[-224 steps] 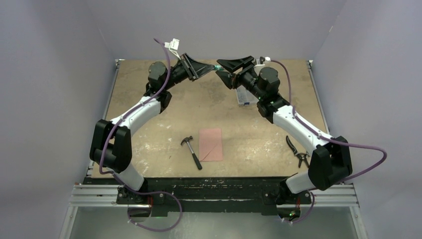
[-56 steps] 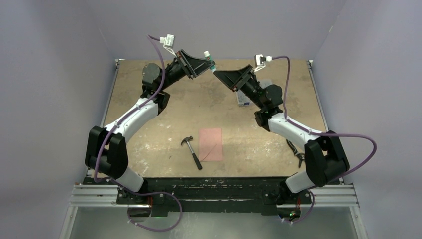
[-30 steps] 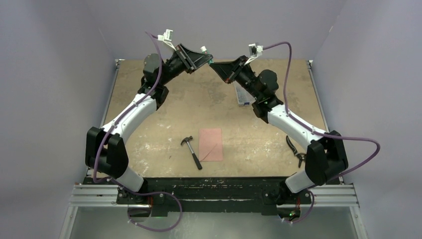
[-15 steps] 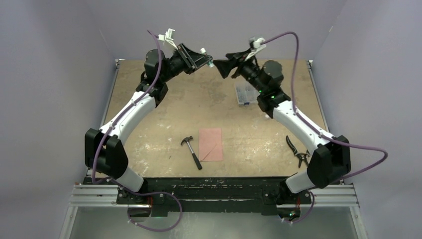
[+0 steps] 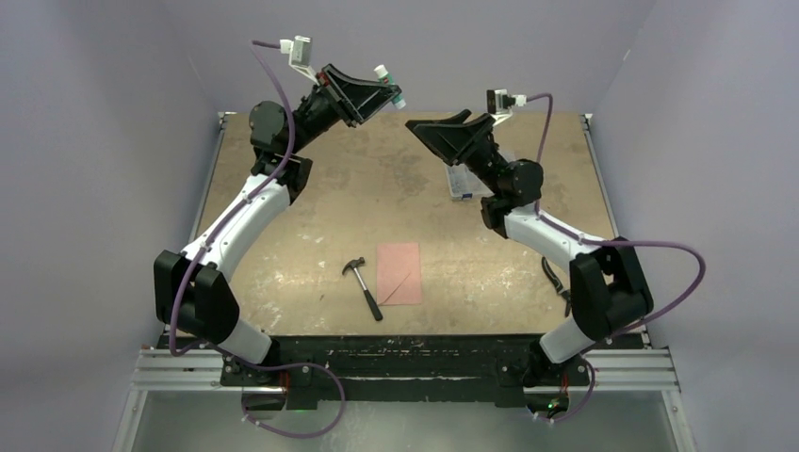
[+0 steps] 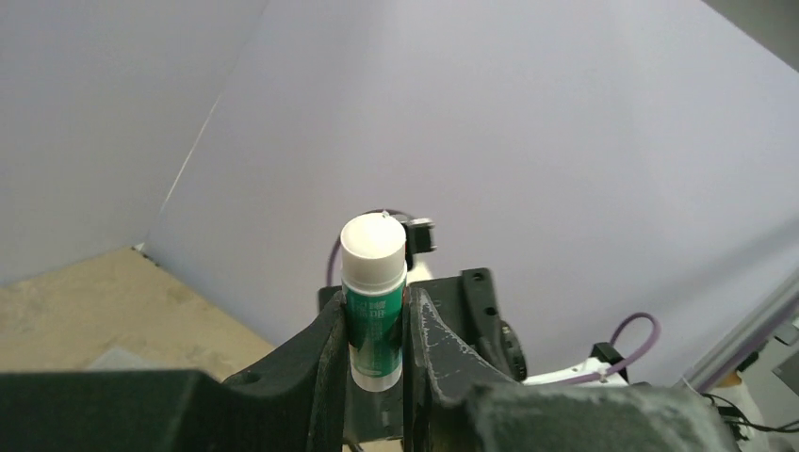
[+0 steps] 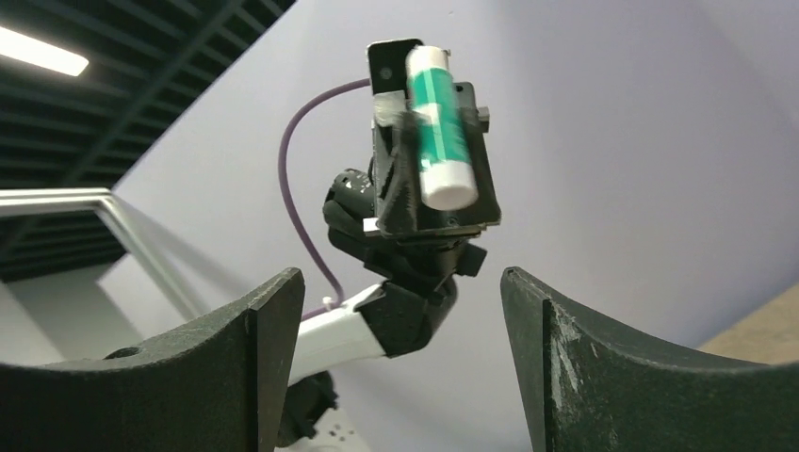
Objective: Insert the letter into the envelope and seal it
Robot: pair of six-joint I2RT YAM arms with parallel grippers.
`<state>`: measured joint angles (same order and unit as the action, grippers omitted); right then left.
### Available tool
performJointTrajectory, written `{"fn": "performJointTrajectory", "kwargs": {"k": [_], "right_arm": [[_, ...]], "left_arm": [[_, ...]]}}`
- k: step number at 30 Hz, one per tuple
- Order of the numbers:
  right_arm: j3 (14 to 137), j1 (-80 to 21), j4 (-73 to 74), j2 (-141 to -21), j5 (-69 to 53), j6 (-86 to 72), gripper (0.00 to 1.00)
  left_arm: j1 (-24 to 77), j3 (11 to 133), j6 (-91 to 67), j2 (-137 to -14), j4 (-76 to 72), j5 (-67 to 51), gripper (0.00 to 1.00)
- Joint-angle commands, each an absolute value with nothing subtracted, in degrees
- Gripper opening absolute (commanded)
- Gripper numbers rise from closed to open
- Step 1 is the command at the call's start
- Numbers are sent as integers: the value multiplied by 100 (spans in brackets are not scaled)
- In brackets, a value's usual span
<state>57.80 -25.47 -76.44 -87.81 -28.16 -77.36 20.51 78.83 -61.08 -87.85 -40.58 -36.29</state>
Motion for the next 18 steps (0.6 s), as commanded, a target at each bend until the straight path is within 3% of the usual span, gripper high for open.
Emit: {"fn": "performJointTrajectory", "kwargs": {"k": [1,10,14,18], "right_arm": [[6150,-2695,-8774,-9056,-2778,-8891,77],[6798,-2829,-8525,-9478,-2592,-9083,61],[6789,-2839,-8267,-9500,-2392,-9171,49],[6856,-2847,-8084,-9558,-2379,-9167,47]], "left_arm": [[2028,7767,-6559,-8608,-5309,-3887,0],[2082,7657,-6631,-8537,-5510,-3945,0],[2091,7618,-6650,-8525,-5596,-3930,0],[2092,7616,-6774,-8562,-5660,-3951,0]]}}
